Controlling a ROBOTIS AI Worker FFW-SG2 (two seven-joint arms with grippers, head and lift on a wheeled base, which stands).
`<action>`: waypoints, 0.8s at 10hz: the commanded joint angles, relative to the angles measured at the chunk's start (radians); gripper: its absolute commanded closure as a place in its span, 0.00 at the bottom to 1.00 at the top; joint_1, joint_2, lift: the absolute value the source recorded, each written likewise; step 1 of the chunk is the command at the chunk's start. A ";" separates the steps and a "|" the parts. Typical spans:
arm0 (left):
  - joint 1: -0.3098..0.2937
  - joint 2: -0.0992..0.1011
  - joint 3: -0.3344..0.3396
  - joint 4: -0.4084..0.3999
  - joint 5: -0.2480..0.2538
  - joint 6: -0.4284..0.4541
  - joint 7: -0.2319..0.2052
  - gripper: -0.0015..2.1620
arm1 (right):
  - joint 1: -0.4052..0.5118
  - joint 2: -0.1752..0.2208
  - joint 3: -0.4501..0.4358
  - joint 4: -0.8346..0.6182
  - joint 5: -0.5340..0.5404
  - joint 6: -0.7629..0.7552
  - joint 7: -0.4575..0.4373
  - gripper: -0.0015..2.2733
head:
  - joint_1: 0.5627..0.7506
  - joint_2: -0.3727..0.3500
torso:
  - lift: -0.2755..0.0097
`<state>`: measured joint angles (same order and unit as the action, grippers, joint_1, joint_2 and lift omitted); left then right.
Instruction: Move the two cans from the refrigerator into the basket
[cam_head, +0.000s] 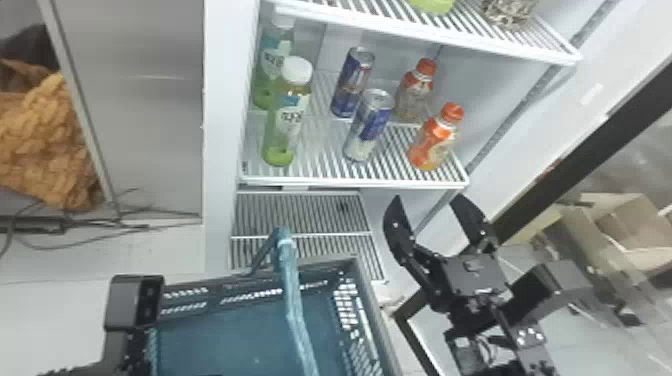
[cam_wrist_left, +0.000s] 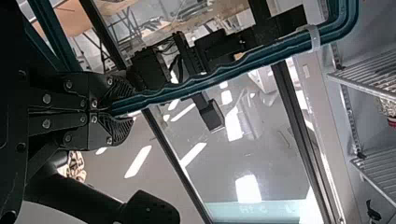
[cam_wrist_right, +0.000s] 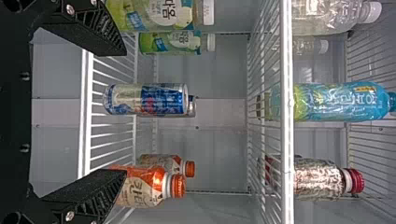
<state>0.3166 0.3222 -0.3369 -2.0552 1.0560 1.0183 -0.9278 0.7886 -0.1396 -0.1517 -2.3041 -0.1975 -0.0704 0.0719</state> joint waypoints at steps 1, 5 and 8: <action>0.000 0.000 0.000 0.007 0.007 0.003 0.000 0.54 | -0.008 -0.002 0.000 0.011 -0.006 -0.003 0.000 0.05 | 0.70 0.03 | 0.00; 0.000 0.000 -0.002 0.012 0.011 0.000 0.000 0.54 | -0.020 -0.003 0.000 0.023 -0.014 -0.013 0.009 0.05 | 0.70 0.03 | 0.00; -0.002 0.000 -0.004 0.017 0.011 0.012 0.001 0.54 | -0.077 -0.011 0.002 0.087 -0.024 -0.035 0.035 0.05 | 0.70 0.03 | 0.00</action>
<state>0.3151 0.3218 -0.3400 -2.0404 1.0665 1.0276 -0.9277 0.7276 -0.1493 -0.1497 -2.2359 -0.2196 -0.0959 0.1060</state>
